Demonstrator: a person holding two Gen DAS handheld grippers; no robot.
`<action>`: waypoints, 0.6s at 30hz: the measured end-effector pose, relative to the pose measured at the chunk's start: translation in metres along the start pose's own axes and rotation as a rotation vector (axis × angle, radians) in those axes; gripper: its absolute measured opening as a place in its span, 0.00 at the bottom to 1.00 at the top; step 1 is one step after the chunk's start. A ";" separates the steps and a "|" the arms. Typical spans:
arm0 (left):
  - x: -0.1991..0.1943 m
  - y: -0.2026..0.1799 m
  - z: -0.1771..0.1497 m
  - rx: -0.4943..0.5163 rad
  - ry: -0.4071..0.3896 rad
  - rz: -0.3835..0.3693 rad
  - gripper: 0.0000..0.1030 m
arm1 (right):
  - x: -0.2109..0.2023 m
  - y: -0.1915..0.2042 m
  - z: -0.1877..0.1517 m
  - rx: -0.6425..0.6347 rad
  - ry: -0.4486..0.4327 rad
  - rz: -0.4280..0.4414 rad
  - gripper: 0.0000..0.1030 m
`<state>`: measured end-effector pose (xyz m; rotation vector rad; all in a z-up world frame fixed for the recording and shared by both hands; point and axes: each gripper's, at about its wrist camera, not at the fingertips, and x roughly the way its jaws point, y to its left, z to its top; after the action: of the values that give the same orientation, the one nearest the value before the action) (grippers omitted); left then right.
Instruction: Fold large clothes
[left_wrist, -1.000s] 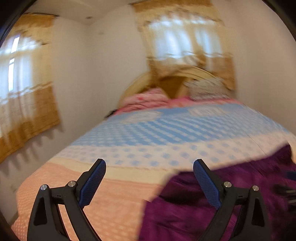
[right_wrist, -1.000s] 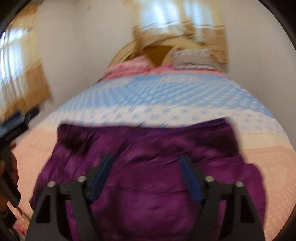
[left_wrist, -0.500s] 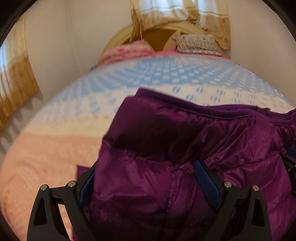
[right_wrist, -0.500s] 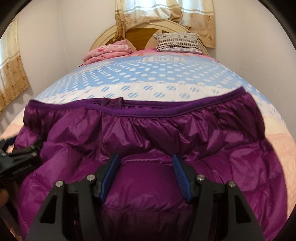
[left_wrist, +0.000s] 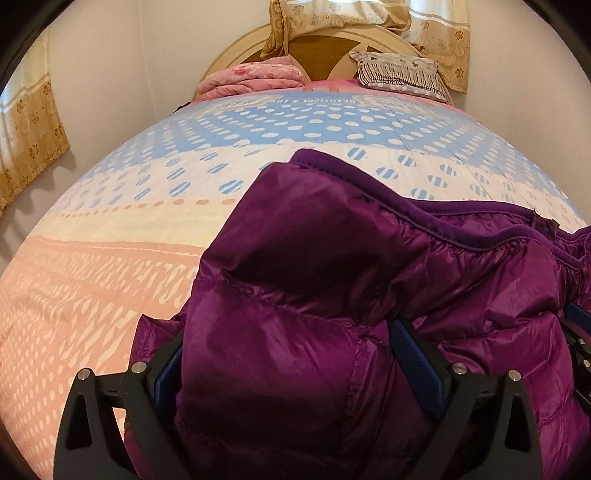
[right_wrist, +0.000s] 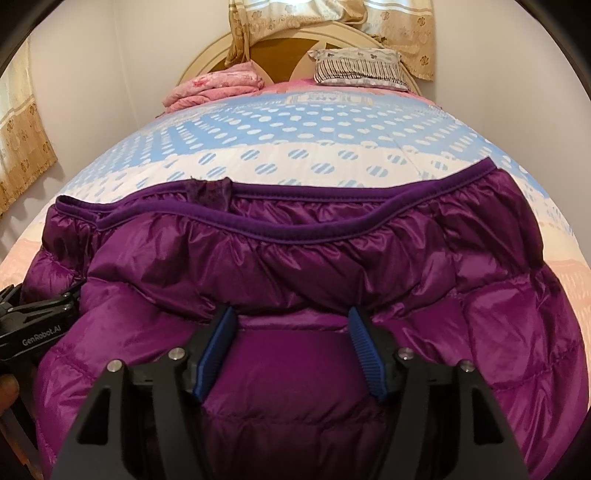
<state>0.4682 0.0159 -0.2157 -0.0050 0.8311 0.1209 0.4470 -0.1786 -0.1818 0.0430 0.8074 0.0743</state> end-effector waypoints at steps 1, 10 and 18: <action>0.001 0.000 0.000 -0.001 0.004 -0.001 0.96 | 0.001 0.000 0.000 -0.001 0.003 -0.002 0.66; 0.002 0.001 -0.001 0.005 0.016 0.011 0.97 | 0.006 0.003 0.002 -0.015 0.026 -0.021 0.66; -0.032 0.023 -0.002 -0.051 -0.039 0.020 0.97 | -0.030 0.021 0.017 0.015 -0.084 -0.060 0.65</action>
<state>0.4427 0.0349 -0.1924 -0.0421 0.7896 0.1600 0.4379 -0.1601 -0.1467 0.0357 0.7252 0.0101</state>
